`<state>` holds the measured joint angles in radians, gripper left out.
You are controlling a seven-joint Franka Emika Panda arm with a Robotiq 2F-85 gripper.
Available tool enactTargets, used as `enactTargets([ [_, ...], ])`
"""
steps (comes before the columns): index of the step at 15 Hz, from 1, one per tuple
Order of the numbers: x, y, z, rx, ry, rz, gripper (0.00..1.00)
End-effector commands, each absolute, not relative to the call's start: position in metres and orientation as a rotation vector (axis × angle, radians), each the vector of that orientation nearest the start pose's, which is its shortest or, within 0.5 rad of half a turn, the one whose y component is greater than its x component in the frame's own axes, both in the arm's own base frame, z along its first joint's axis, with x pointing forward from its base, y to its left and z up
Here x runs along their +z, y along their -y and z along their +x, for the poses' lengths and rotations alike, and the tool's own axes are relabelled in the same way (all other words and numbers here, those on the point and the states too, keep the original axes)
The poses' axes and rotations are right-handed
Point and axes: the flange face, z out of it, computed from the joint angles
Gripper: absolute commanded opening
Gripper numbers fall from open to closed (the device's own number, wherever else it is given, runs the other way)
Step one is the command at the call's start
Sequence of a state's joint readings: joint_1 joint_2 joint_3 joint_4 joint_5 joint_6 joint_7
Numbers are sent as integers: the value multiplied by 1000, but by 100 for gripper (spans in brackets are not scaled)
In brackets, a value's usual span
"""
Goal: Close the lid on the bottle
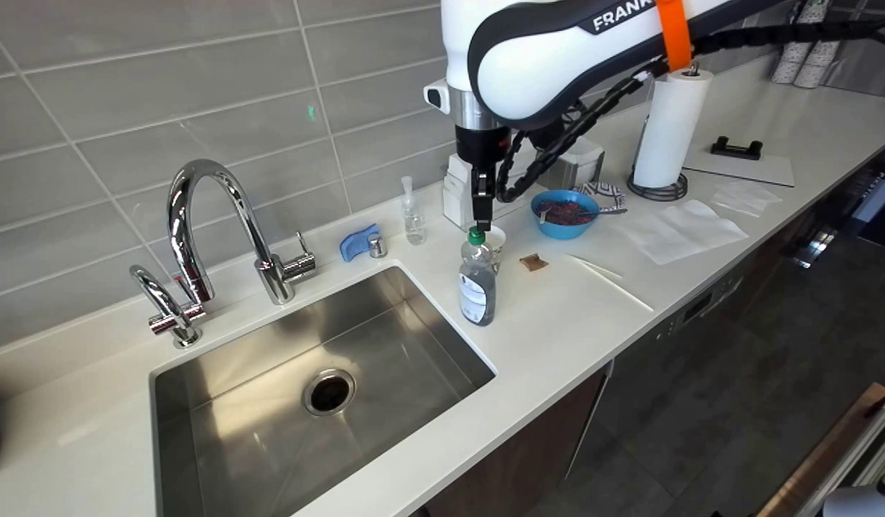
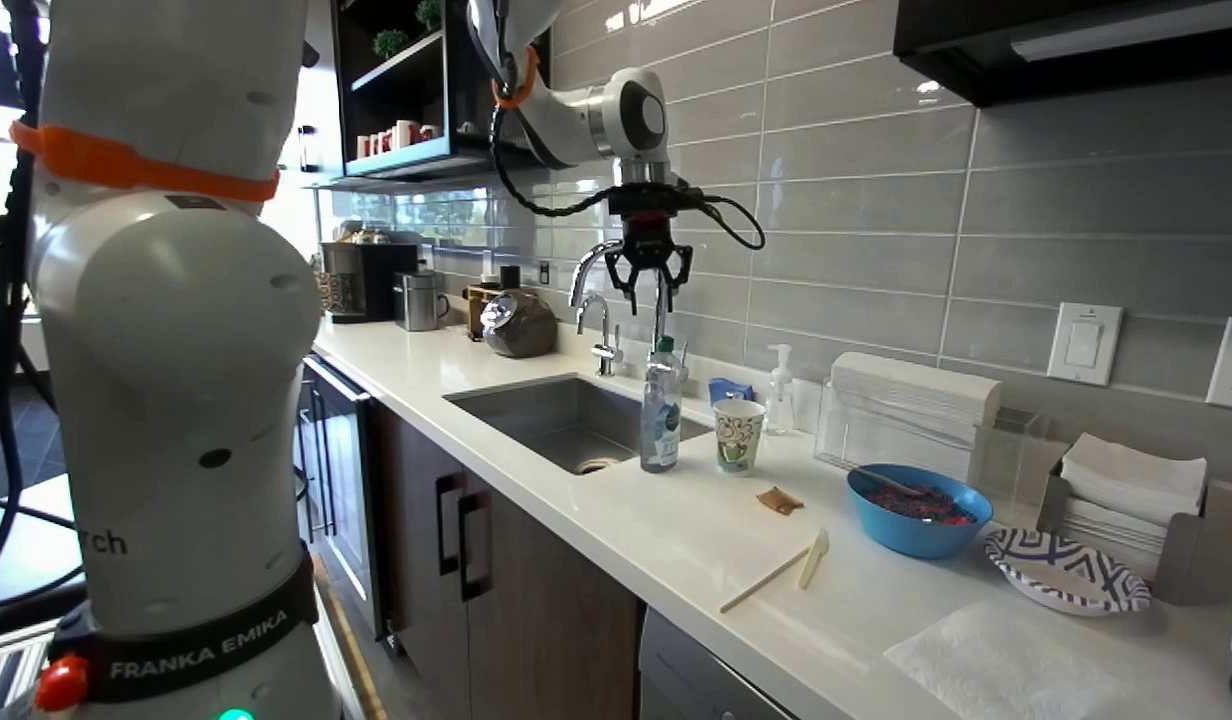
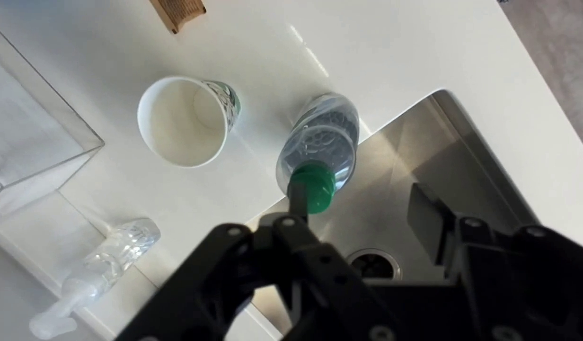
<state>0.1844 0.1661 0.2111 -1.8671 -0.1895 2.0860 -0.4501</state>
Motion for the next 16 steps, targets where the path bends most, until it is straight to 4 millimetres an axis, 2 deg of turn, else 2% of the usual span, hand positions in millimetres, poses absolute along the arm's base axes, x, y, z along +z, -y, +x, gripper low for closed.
enactTargets([
  [1, 427, -226, 580, -186, 1244, -2987, 27],
  [3, 424, -226, 585, -251, 1155, -3017, 11],
  [5, 420, -226, 587, -255, 1093, -3038, 0],
  [16, 400, -219, 590, -213, 950, -3106, 0],
])
